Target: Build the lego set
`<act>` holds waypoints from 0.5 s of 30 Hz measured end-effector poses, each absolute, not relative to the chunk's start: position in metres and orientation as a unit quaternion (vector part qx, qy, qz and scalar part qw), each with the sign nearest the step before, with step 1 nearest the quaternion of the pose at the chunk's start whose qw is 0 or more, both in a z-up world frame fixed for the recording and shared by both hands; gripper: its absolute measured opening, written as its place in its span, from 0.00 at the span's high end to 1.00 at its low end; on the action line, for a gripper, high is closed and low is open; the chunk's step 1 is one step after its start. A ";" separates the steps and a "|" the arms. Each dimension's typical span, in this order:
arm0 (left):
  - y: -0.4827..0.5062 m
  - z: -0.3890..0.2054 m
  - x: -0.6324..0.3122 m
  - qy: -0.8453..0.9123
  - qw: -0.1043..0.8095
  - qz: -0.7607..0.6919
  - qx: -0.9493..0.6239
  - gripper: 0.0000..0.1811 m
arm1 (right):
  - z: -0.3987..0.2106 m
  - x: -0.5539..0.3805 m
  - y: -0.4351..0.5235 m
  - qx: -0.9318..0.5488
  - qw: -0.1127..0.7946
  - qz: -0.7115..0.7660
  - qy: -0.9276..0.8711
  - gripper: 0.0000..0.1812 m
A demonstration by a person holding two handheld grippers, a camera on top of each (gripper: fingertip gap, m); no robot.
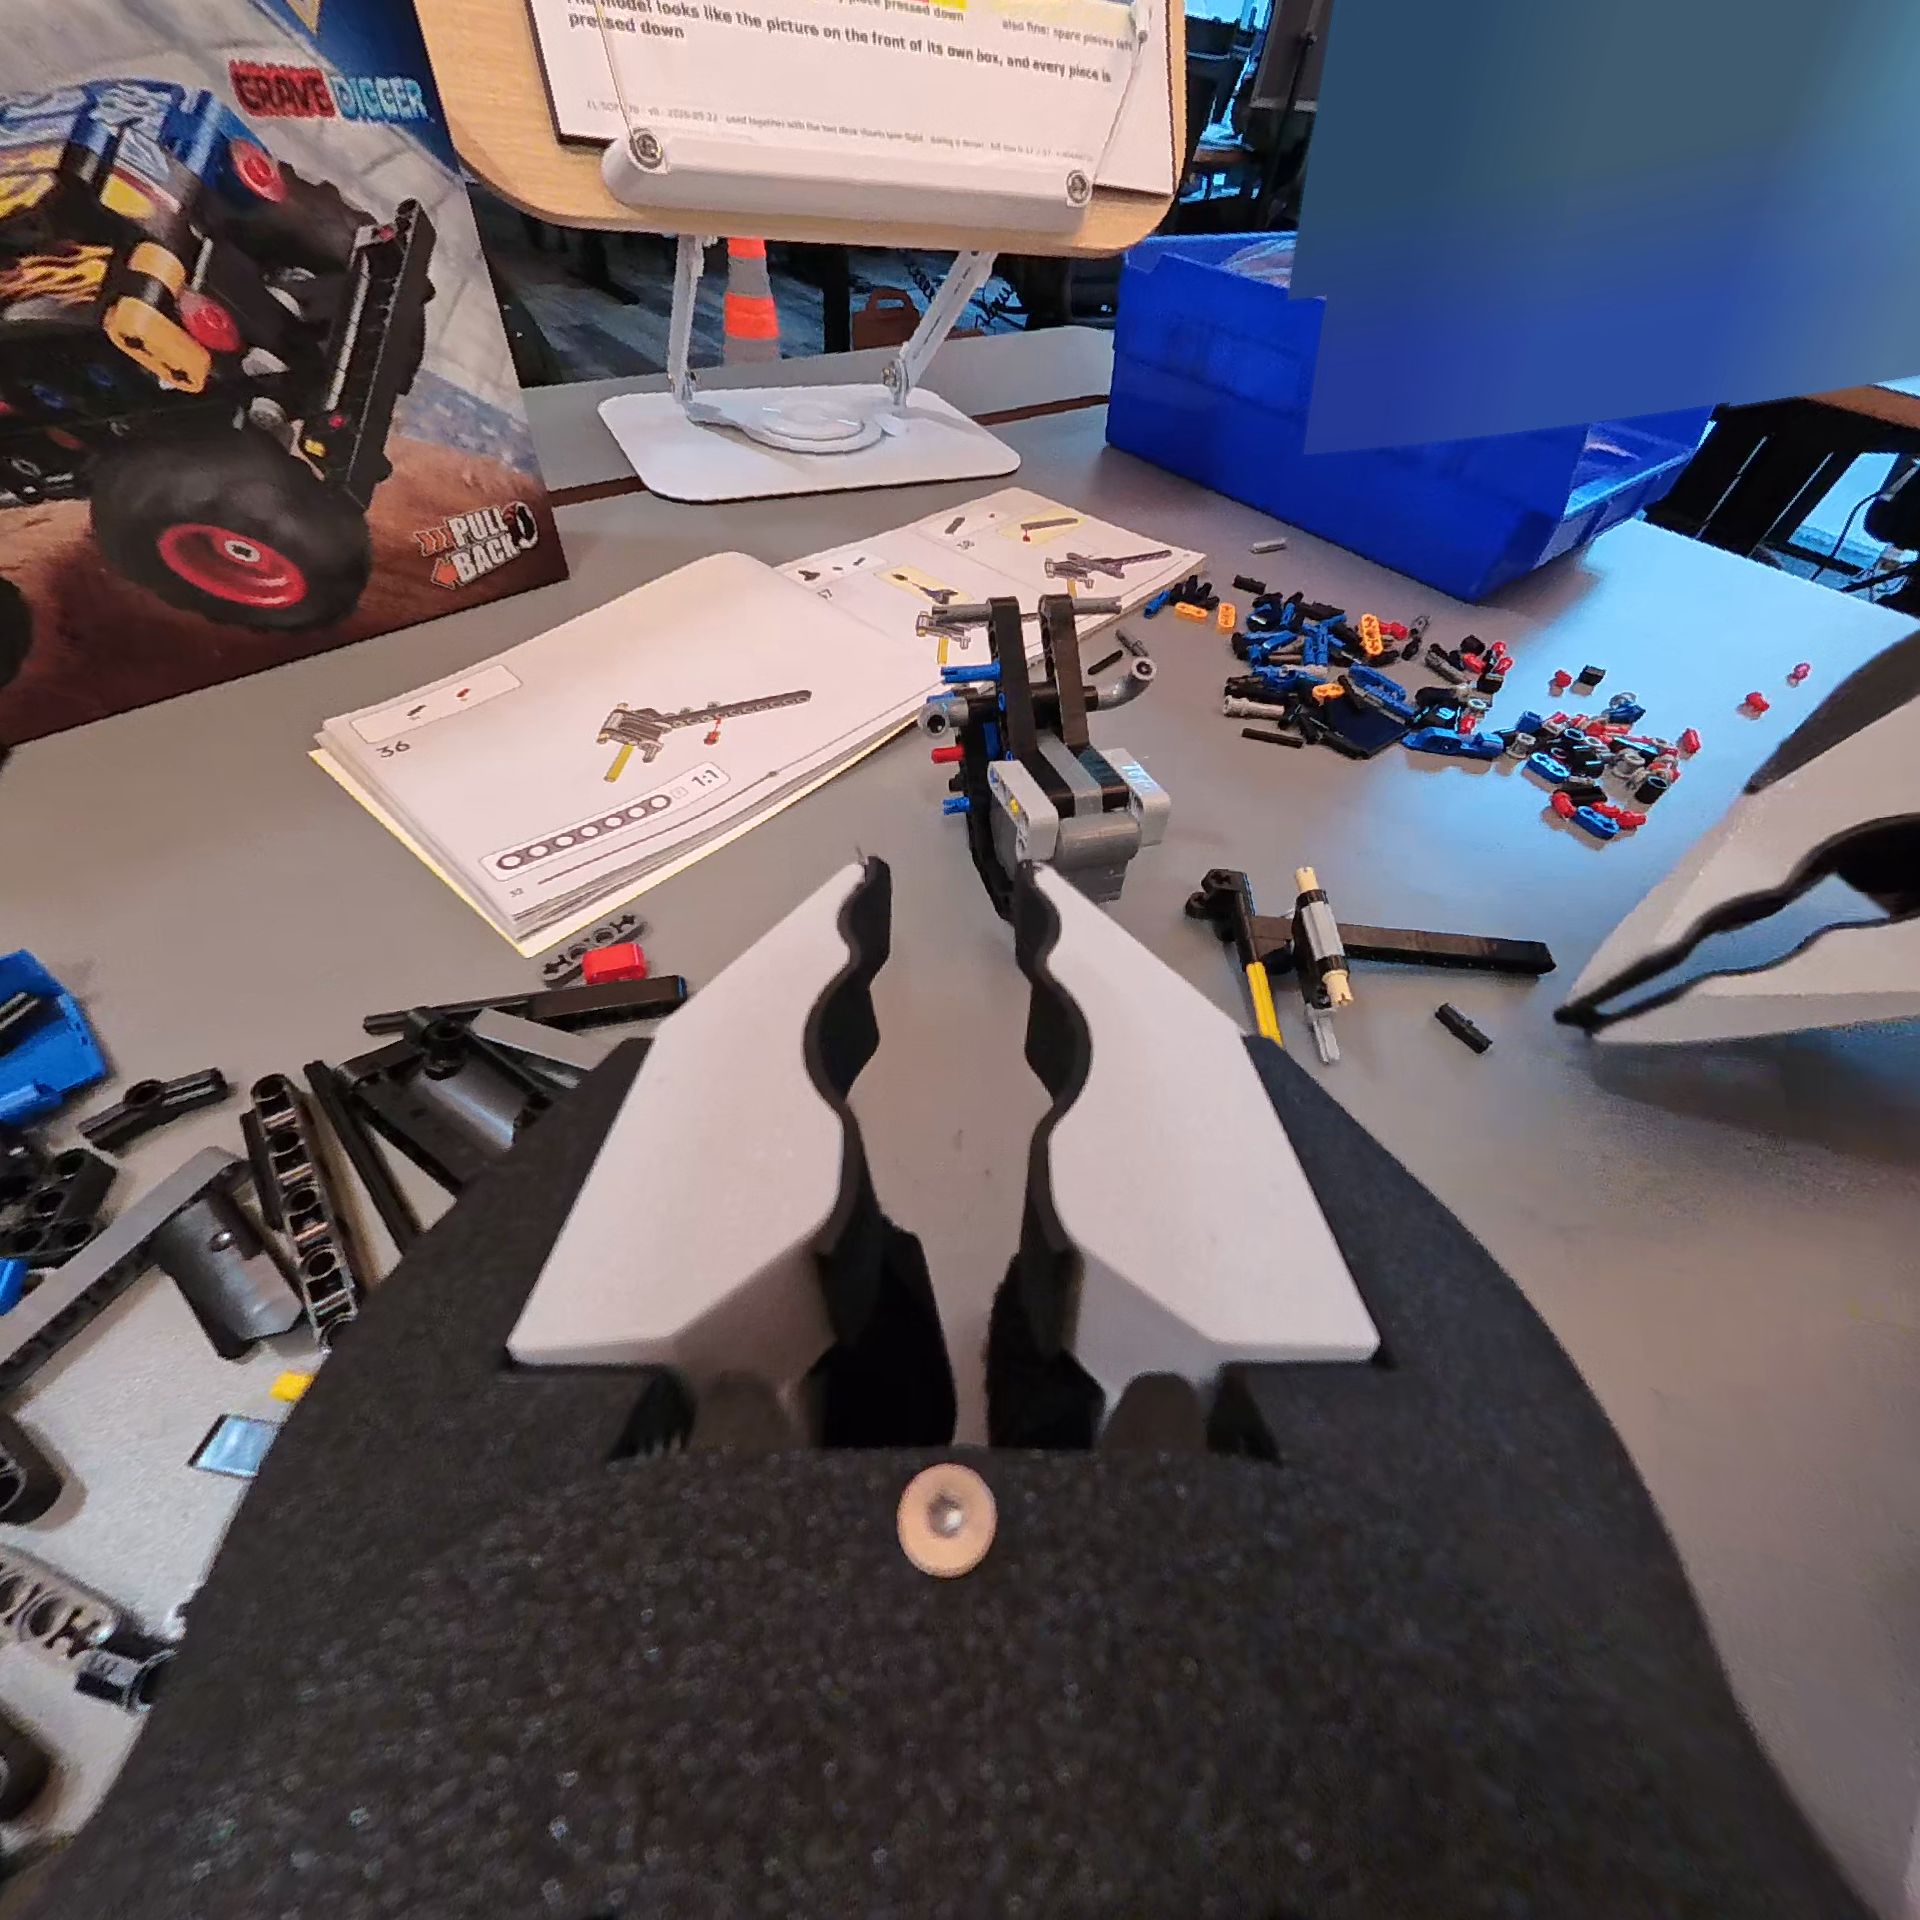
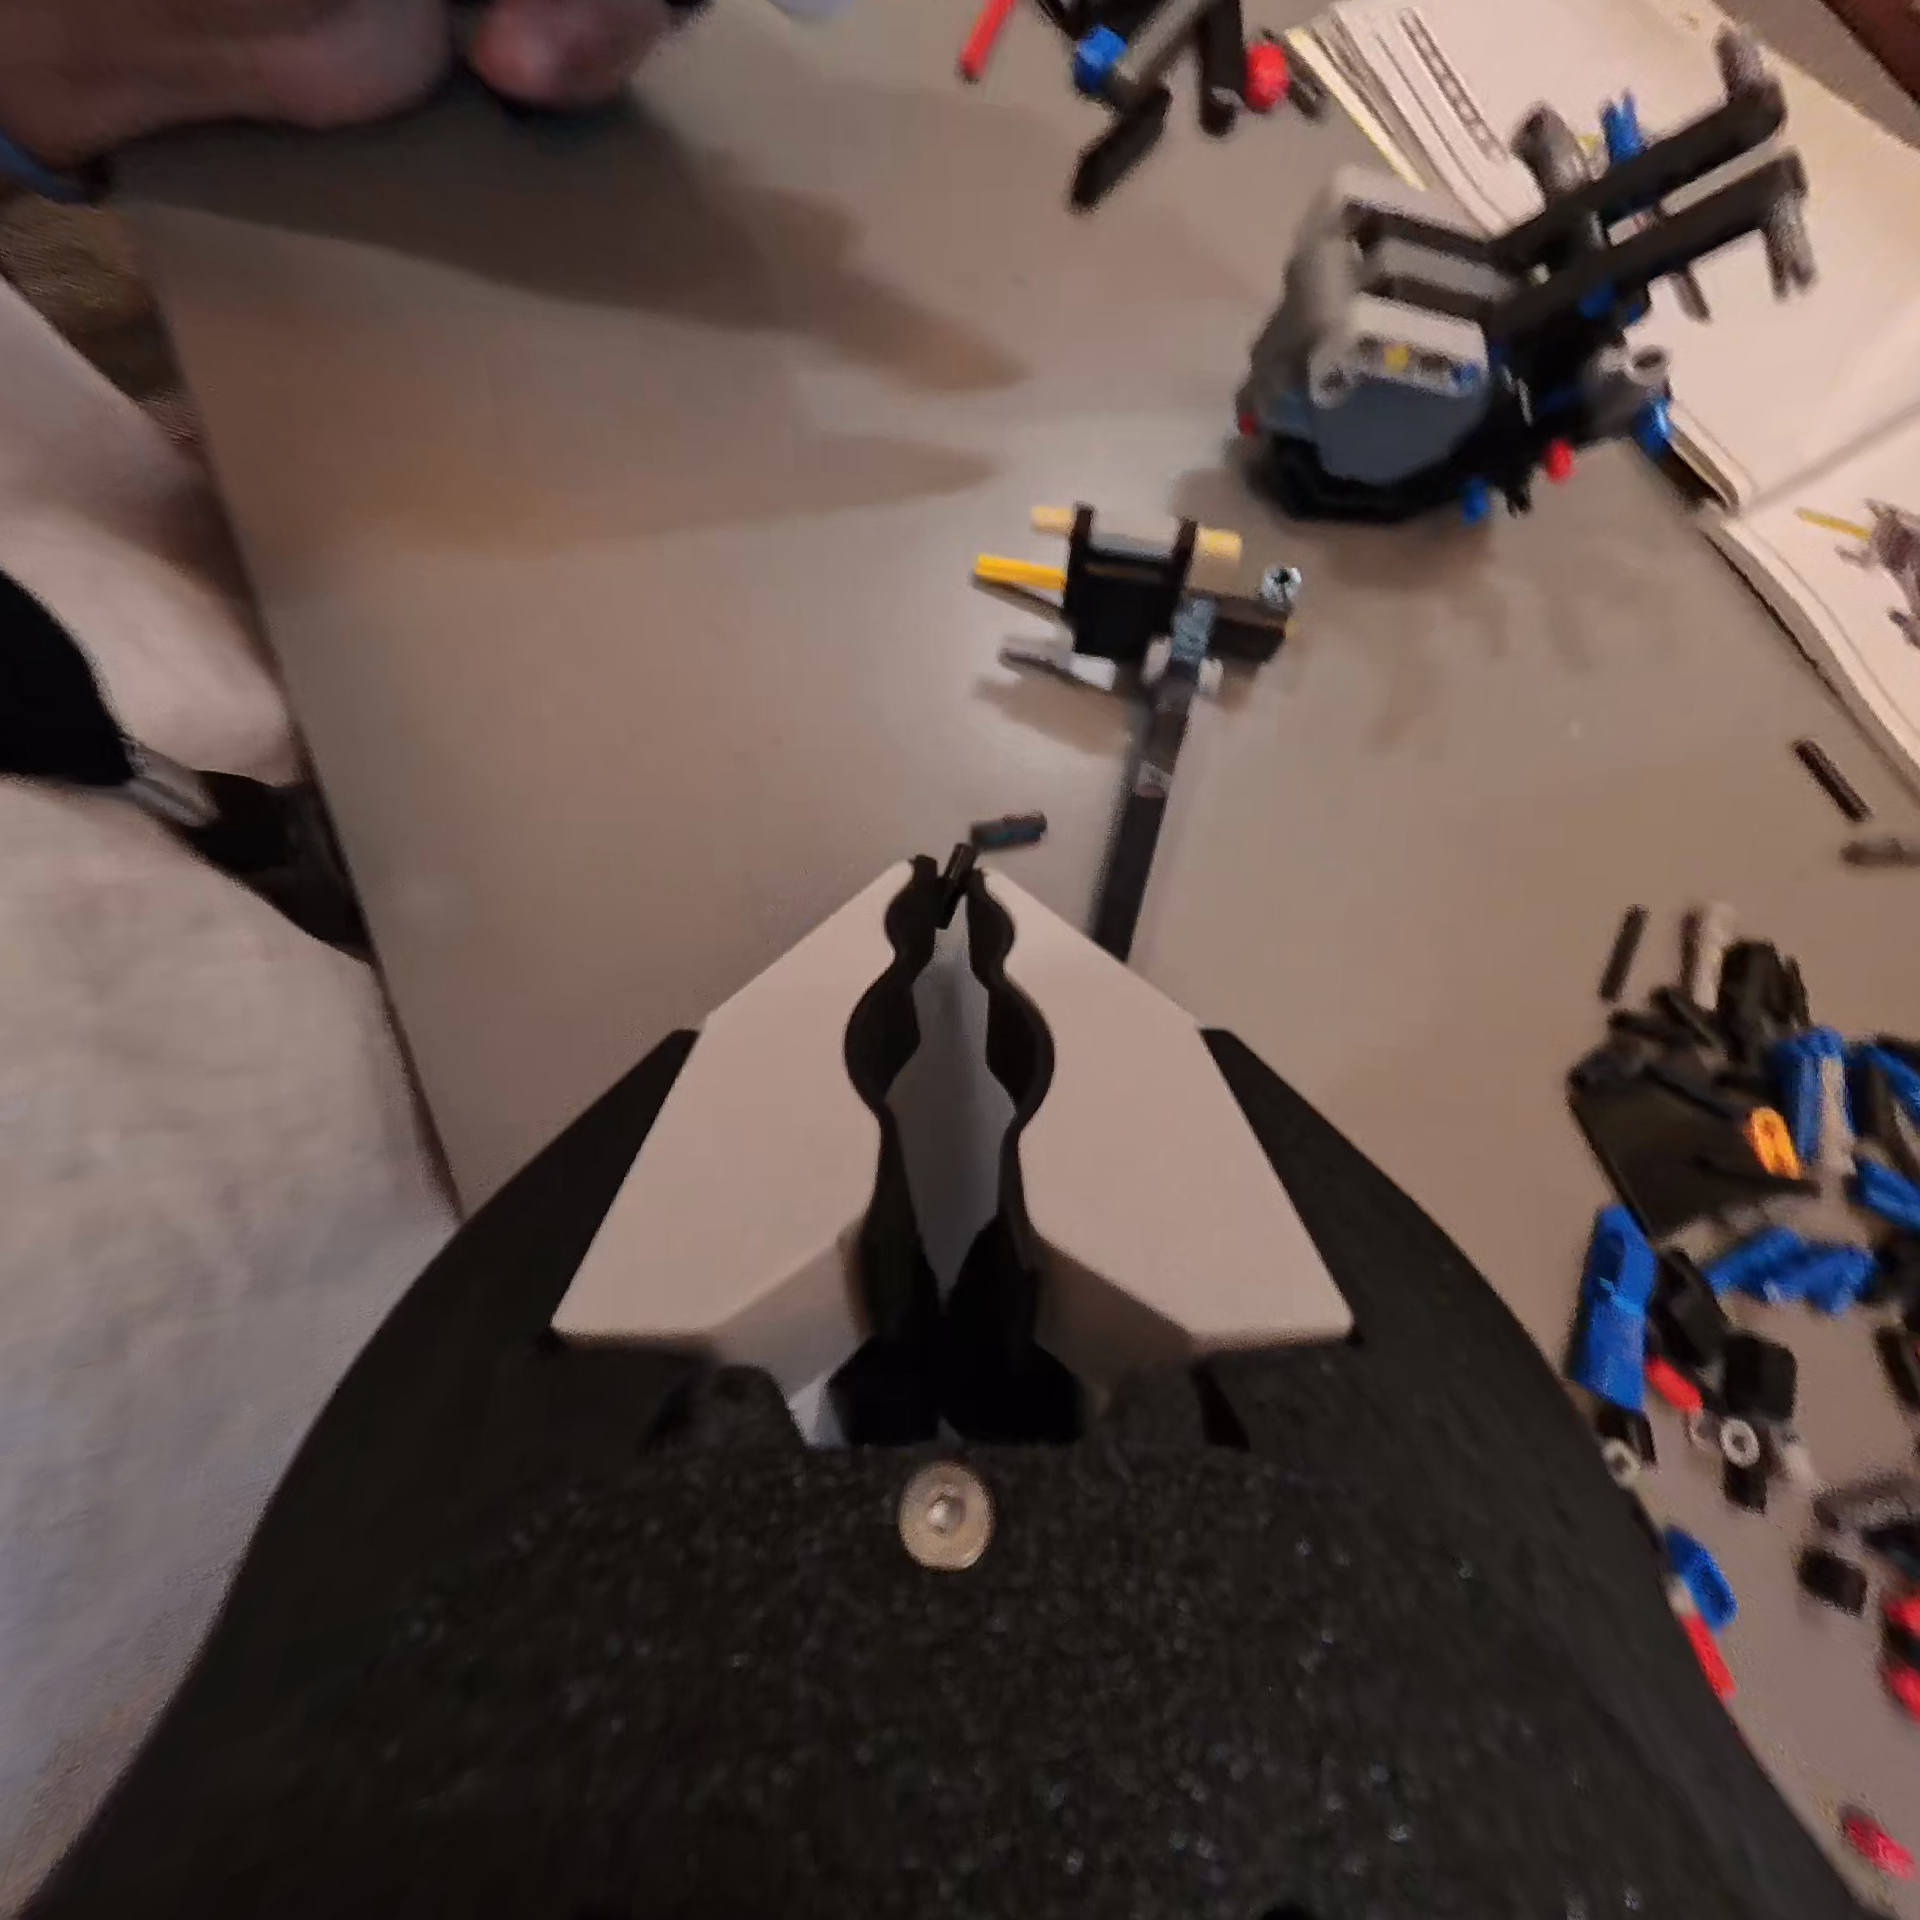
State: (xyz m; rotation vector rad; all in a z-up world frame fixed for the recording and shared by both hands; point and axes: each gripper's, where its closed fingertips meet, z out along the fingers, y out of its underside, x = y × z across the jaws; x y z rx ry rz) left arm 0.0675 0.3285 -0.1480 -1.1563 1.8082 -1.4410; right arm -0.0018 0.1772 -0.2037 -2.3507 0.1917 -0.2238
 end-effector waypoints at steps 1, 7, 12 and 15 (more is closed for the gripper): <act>0.328 -0.148 0.068 0.674 0.275 -0.534 -0.429 0.88 | -0.206 0.000 0.174 -0.919 0.372 -0.096 0.082 0.98; 0.327 -0.149 0.067 0.679 0.283 -0.528 -0.425 0.88 | -0.217 0.006 0.170 -0.920 0.358 -0.121 0.103 0.98; 0.327 -0.148 0.066 0.676 0.286 -0.531 -0.422 0.88 | -0.219 0.009 0.169 -0.913 0.367 -0.139 0.114 0.94; 0.327 -0.148 0.066 0.677 0.287 -0.530 -0.422 0.88 | -0.206 0.008 0.163 -0.897 0.399 -0.132 0.134 0.89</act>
